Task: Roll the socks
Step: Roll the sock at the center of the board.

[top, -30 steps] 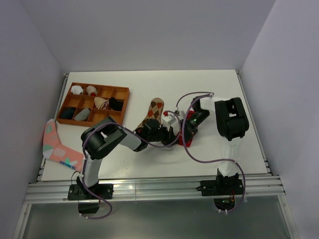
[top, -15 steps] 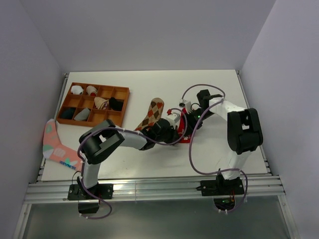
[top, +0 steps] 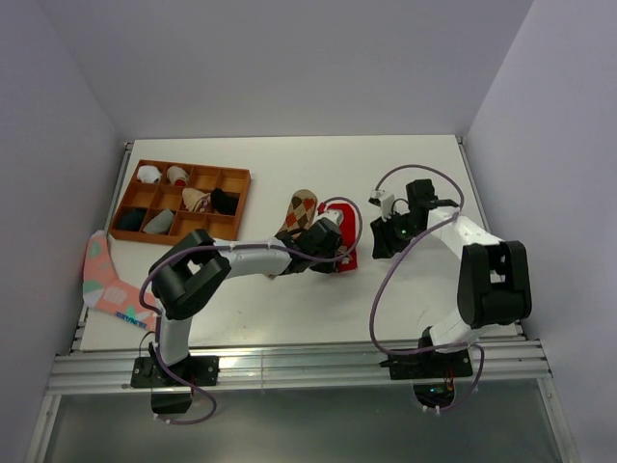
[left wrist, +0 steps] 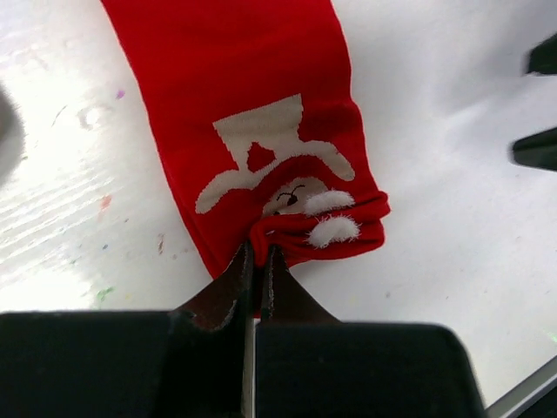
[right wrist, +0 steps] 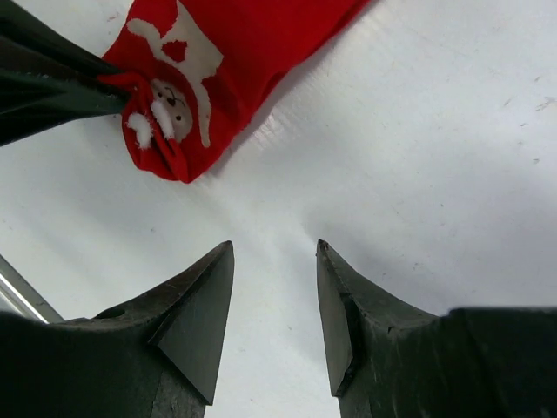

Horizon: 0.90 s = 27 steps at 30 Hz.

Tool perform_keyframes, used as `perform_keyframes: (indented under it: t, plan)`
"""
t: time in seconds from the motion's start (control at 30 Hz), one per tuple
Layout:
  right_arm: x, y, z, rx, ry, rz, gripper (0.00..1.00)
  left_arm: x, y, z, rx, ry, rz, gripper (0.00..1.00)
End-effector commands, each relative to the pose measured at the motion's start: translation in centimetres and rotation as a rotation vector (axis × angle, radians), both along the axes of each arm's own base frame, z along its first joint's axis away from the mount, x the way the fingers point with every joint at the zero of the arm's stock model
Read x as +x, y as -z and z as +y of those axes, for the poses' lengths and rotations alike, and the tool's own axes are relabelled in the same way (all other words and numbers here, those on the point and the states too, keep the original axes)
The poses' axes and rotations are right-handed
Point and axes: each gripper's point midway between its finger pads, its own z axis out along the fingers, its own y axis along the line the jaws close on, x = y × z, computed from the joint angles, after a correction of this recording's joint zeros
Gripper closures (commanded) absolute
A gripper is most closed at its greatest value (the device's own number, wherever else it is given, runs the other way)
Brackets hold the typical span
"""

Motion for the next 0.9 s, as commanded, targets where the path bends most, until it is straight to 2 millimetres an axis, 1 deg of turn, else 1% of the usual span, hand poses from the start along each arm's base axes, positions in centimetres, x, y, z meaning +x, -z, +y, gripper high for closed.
perform_keyframes:
  t: [0.0,0.07,0.1,0.13,0.17,0.2,0.23,0.27,0.33,0.4,0.43,0.47,0.5,0.57,0.63,0.8,0.83,0.87]
  plan:
    - [1.7,-2.4,0.3,0.019,-0.022,-0.164,0.5,-1.6,0.5,3.3,0.15,-0.04,0.089,1.0]
    - [1.2,-3.4,0.8,0.046,-0.057,-0.215,0.49,-2.0,-0.3,2.6,0.138,0.006,0.109,1.0]
    - [1.1,-3.6,0.9,0.048,-0.068,-0.232,0.49,-2.5,0.0,2.3,0.144,0.035,0.141,1.0]
    - [0.7,-3.8,1.1,0.047,-0.088,-0.259,0.48,-2.5,0.0,2.1,0.153,0.051,0.152,1.0]
    - [0.8,-3.9,1.4,0.044,-0.103,-0.287,0.48,-2.2,-0.7,1.4,0.148,0.072,0.145,1.0]
    - [0.4,-4.4,2.1,0.041,-0.133,-0.314,0.48,-3.0,0.1,1.6,0.172,0.099,0.192,0.99]
    - [-0.2,-3.9,2.5,0.037,-0.162,-0.32,0.49,-3.1,-0.3,0.9,0.159,0.121,0.203,1.0]
    - [-0.4,-4.0,3.6,0.039,-0.201,-0.348,0.5,-3.3,0.3,0.9,0.162,0.133,0.233,1.0]
    - [-1.2,-3.6,4.2,0.028,-0.236,-0.385,0.51,-4.1,0.6,0.8,0.147,0.16,0.291,1.0]
    - [-2.0,-3.7,5.6,0.046,-0.298,-0.426,0.55,-4.1,1.5,1.3,0.145,0.154,0.339,1.0]
    - [-2.7,-3.5,5.9,0.053,-0.317,-0.442,0.55,-4.7,1.8,1.3,0.124,0.171,0.377,1.0]
    - [-2.6,-3.7,6.2,0.054,-0.331,-0.475,0.55,-4.7,2.2,1.7,0.118,0.163,0.405,1.0]
    - [-3.2,-3.4,6.7,0.053,-0.366,-0.493,0.55,-4.8,2.4,1.8,0.105,0.165,0.422,1.0]
    - [-3.4,-3.4,7.2,0.049,-0.397,-0.523,0.55,-5.3,2.8,2.1,0.085,0.171,0.463,1.0]
    - [-4.1,-3.3,7.8,0.052,-0.437,-0.535,0.55,-5.3,3.0,2.3,0.062,0.167,0.492,1.0]
    - [-5.2,-3.8,9.0,0.099,-0.501,-0.559,0.55,-5.6,3.2,2.5,0.017,0.181,0.553,1.0]
    - [-5.4,-3.6,9.1,0.095,-0.508,-0.561,0.55,-5.6,3.1,2.4,0.013,0.185,0.557,1.0]
    - [-5.6,-3.5,9.5,0.097,-0.524,-0.57,0.55,-5.5,3.2,2.6,0.014,0.183,0.566,1.0]
